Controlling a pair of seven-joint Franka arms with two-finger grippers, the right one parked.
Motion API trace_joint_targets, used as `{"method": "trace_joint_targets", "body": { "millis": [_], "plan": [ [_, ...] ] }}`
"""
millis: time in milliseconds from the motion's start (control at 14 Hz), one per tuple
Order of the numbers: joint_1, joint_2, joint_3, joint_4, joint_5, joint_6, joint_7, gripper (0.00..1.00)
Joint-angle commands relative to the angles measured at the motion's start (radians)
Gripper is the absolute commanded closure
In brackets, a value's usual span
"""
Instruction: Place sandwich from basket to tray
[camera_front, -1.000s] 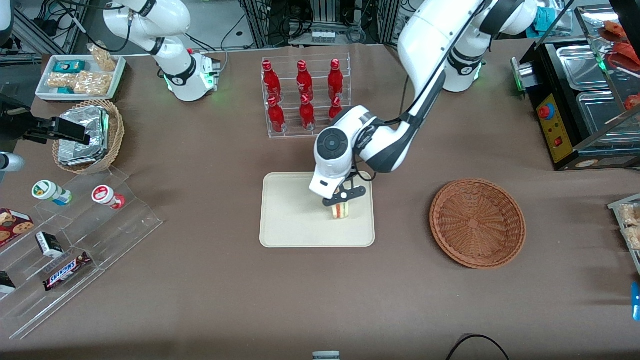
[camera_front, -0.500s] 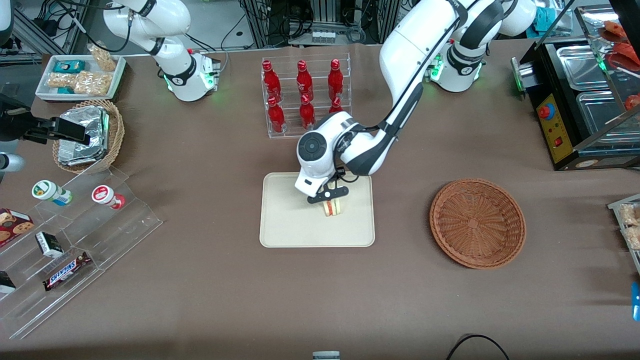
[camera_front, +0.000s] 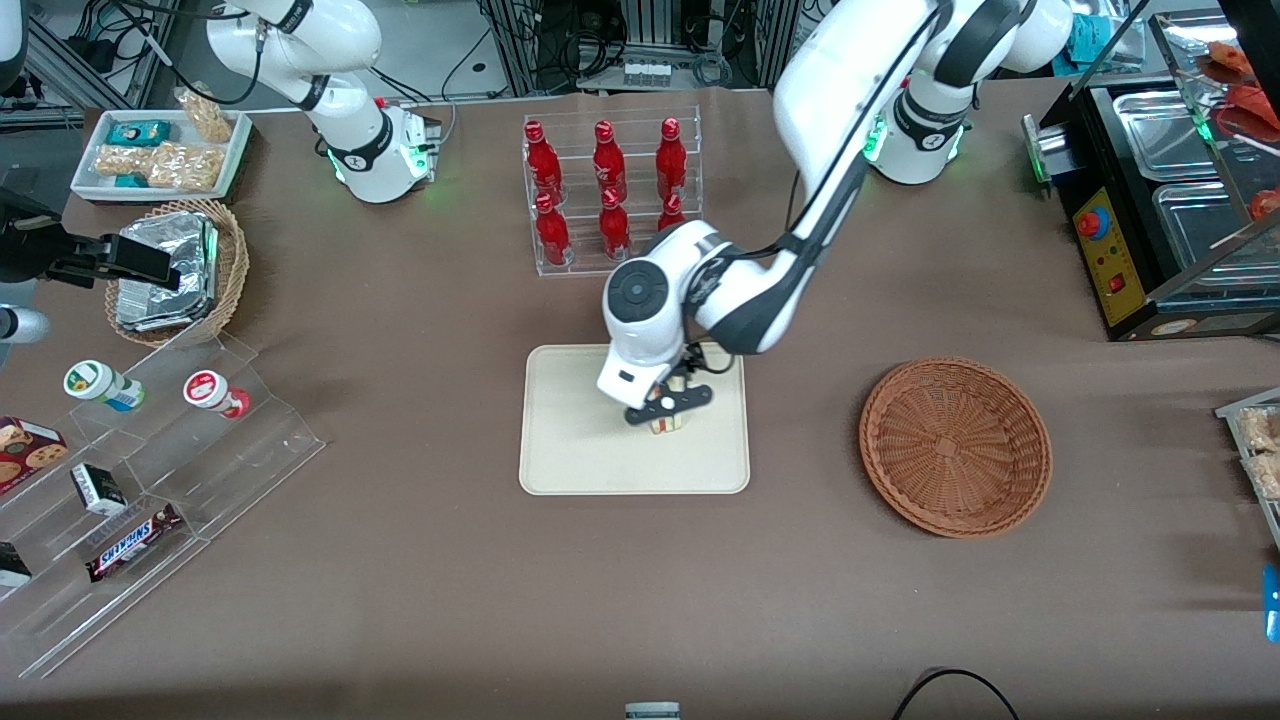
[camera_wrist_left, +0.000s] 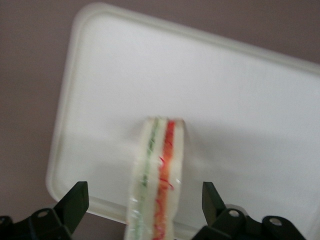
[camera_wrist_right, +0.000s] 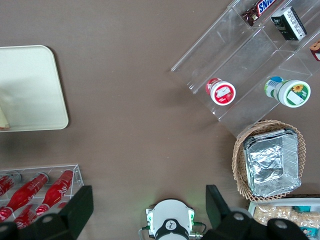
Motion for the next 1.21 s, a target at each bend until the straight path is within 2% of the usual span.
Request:
{"method": "trace_joint_targets", "body": {
  "millis": [0, 214, 429, 571, 786, 1000, 1143],
  "plan": [
    [0.103, -0.167, 0.009, -0.049, -0.006, -0.154, 0.095, 0.0],
    [0.258, -0.351, 0.01, -0.136, -0.072, -0.319, 0.358, 0.0],
    [0.454, -0.477, 0.012, -0.139, -0.074, -0.528, 0.616, 0.0],
    [0.525, -0.546, 0.013, -0.141, -0.069, -0.622, 0.666, 0.0],
    [0.569, -0.608, 0.013, -0.133, -0.066, -0.715, 0.675, 0.0],
    [0.59, -0.616, 0.015, -0.098, -0.06, -0.74, 0.674, 0.0],
    [0.651, -0.616, 0.006, -0.081, -0.068, -0.731, 0.674, 0.0]
  ]
}}
